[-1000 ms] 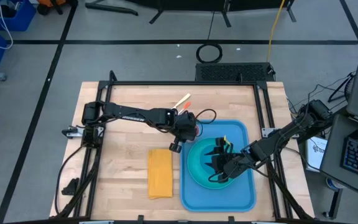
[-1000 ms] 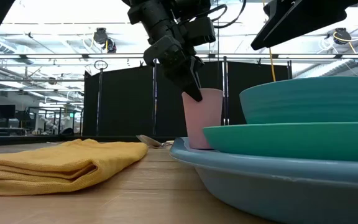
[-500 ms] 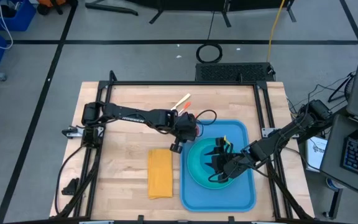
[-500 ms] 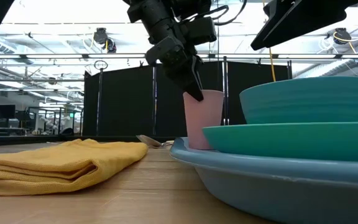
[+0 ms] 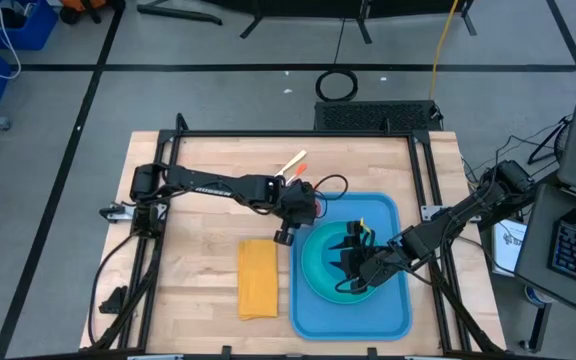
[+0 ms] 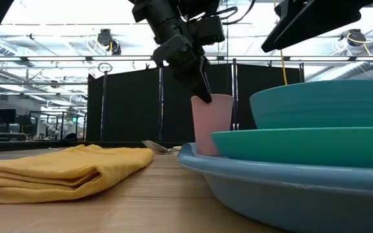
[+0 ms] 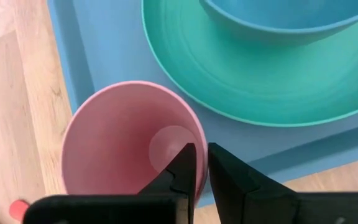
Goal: Set up tray
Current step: Put the pink cup on the blue tray to the top right of the light blue plate
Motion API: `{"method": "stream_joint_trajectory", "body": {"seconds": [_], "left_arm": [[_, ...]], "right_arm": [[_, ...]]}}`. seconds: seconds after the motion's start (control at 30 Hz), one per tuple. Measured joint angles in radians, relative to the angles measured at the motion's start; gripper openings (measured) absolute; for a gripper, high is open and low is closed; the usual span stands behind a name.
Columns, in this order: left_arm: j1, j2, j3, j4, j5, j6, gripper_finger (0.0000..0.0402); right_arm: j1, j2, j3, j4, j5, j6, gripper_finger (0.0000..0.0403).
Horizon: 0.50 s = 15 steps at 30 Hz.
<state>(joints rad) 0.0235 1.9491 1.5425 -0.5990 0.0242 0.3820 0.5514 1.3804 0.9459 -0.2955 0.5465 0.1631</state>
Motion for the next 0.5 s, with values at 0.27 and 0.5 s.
{"method": "stream_joint_trajectory", "body": {"seconds": [0.27, 0.5], "left_arm": [[0.0, -0.001, 0.0, -0.003, -0.002, -0.029, 0.0079], [-0.005, -0.002, 0.0, -0.007, -0.084, -0.038, 0.016]], "right_arm": [[0.0, 0.0, 0.0, 0.0, 0.0, 0.0, 0.0164], [0.0, 0.0, 0.0, 0.0, 0.0, 0.0, 0.0164]]}}
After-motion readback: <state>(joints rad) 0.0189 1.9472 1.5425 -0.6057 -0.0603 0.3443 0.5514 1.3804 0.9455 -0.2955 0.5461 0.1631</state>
